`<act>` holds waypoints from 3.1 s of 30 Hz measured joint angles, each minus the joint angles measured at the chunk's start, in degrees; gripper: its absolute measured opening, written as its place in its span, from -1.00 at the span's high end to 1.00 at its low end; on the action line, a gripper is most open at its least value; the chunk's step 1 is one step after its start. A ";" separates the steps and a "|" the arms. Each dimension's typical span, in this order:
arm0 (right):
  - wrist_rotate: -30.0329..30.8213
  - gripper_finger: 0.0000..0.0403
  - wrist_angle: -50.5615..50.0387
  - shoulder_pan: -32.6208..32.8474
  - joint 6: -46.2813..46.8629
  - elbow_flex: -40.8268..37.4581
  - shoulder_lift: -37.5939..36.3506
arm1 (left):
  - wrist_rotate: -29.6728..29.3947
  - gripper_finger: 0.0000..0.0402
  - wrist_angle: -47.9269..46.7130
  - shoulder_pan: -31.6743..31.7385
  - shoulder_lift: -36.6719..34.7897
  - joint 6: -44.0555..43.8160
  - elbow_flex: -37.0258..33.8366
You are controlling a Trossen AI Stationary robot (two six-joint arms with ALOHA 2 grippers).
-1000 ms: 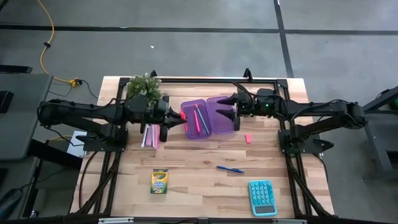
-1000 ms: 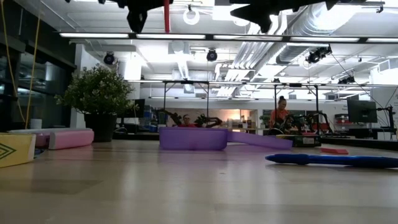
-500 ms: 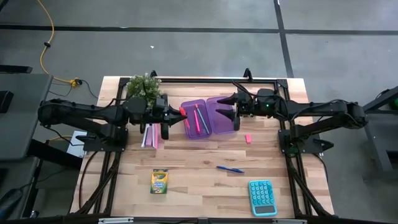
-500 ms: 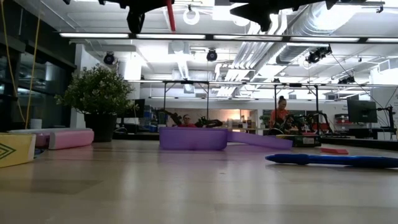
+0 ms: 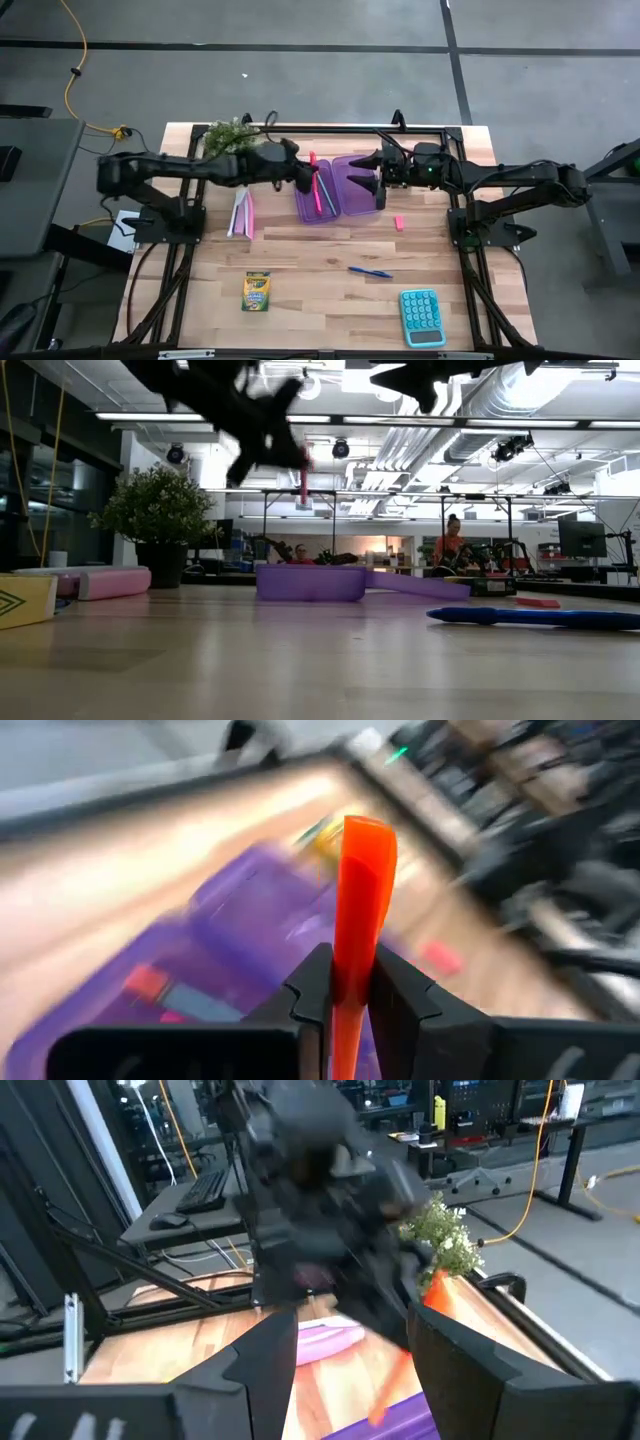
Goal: Pick & place school supplies into a supply box
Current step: Put the orange pen into the purple supply box
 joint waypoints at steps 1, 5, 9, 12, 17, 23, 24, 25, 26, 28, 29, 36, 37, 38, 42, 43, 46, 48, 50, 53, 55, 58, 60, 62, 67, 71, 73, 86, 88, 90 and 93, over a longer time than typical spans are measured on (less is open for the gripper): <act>0.00 0.10 -0.12 0.00 0.53 0.00 0.00 | 0.07 0.84 -1.67 0.65 1.57 -1.32 -0.02; 0.00 0.10 -0.97 0.00 1.32 0.00 0.00 | 0.30 0.84 -2.92 1.55 7.84 -5.06 0.00; 0.00 0.10 -1.16 0.00 1.51 0.00 0.02 | 2.49 0.84 -1.98 1.67 12.22 -10.26 0.04; 0.00 0.10 -1.18 0.00 2.56 0.00 0.02 | 2.58 0.84 -1.52 1.67 14.19 -14.06 0.04; 0.00 0.10 -1.18 0.00 2.81 0.00 0.02 | 2.71 0.84 -2.31 1.67 15.45 -17.03 0.04; 0.00 0.10 -1.18 0.00 2.81 0.00 0.02 | 2.69 0.84 -2.55 1.67 15.53 -19.19 0.04; 0.00 0.10 -1.18 0.00 2.80 0.00 0.02 | 2.70 0.84 -2.60 1.67 15.52 -19.39 0.04; 0.00 0.10 -1.16 0.00 2.80 0.00 0.02 | 2.74 0.83 -2.59 1.67 15.53 -19.71 0.04; 0.00 0.10 -1.18 0.00 2.81 0.00 0.02 | 2.81 0.82 -2.61 1.67 15.53 -20.00 0.04; 0.00 0.10 -1.18 0.00 2.80 0.00 0.02 | 2.77 0.78 -2.73 1.67 15.53 -20.06 0.04; 0.00 0.10 -1.18 0.00 2.80 0.00 0.02 | 2.60 0.75 -2.80 1.67 15.53 -20.06 0.04; 0.00 0.10 -1.18 0.00 2.59 0.00 0.02 | 1.82 0.50 -2.80 1.67 15.53 -20.06 0.04; 0.00 0.10 -1.18 0.00 2.59 0.00 0.02 | 1.83 0.47 -2.80 1.67 15.53 -20.06 0.04; 0.00 0.10 -1.18 0.00 2.59 0.00 0.02 | 1.85 0.44 -2.80 1.67 15.53 -20.06 0.04; 0.00 0.10 -1.11 0.00 2.75 0.00 0.02 | 2.20 0.37 -2.82 1.69 15.33 -19.31 0.04; 0.00 0.10 -0.88 0.01 2.79 0.00 0.02 | 2.67 0.36 -2.98 2.04 14.80 -18.58 0.02; 0.00 0.10 0.31 0.00 2.81 0.00 0.02 | 4.72 0.35 -1.53 3.74 11.75 -14.76 0.04; 0.00 0.10 1.65 0.01 2.98 0.00 0.02 | 6.90 0.36 -1.31 5.65 8.29 -11.96 0.02; 0.00 0.10 3.00 0.02 4.33 0.00 0.02 | 9.45 0.37 -0.05 7.66 4.13 -9.04 0.04; 0.00 0.10 3.75 0.01 5.45 0.02 0.43 | 14.25 0.39 0.96 10.17 -3.77 -3.51 0.04; 0.04 0.10 3.75 0.02 5.97 0.04 1.18 | 16.15 0.43 1.08 10.50 -9.51 0.89 0.04; 1.09 0.11 3.35 0.02 9.42 0.32 3.64 | 16.67 0.54 0.76 9.17 -18.16 6.21 0.04; 0.84 0.16 0.27 0.02 10.53 2.33 6.44 | 16.13 0.65 0.84 7.35 -23.39 9.06 0.04; -0.07 0.22 -4.54 0.02 11.06 6.50 10.18 | 14.03 0.80 0.82 4.91 -27.78 11.43 0.04; -3.40 0.52 -21.19 -1.43 9.09 20.86 22.17 | 5.09 0.96 0.68 -2.03 -34.95 15.38 0.04; -9.59 0.85 -28.47 -3.73 7.46 29.84 32.10 | 2.06 0.99 0.67 -5.91 -37.52 17.08 0.04; -12.30 0.96 -30.64 -4.56 7.43 32.94 36.87 | 1.60 0.99 0.67 -7.24 -37.89 17.08 0.04; -11.54 1.00 -30.66 -5.22 19.37 42.22 58.16 | 1.42 1.00 0.63 -10.42 -35.91 16.58 0.04; -10.42 0.99 -30.70 -5.22 20.64 43.20 59.36 | 1.45 1.00 0.63 -10.42 -35.68 16.50 0.04; -9.51 1.00 -30.48 -5.22 21.18 44.20 60.21 | 1.48 1.00 0.63 -10.42 -35.59 16.46 0.04; -8.97 1.00 -30.36 -5.19 22.71 45.56 61.80 | 1.46 1.00 0.64 -10.42 -35.59 16.46 0.04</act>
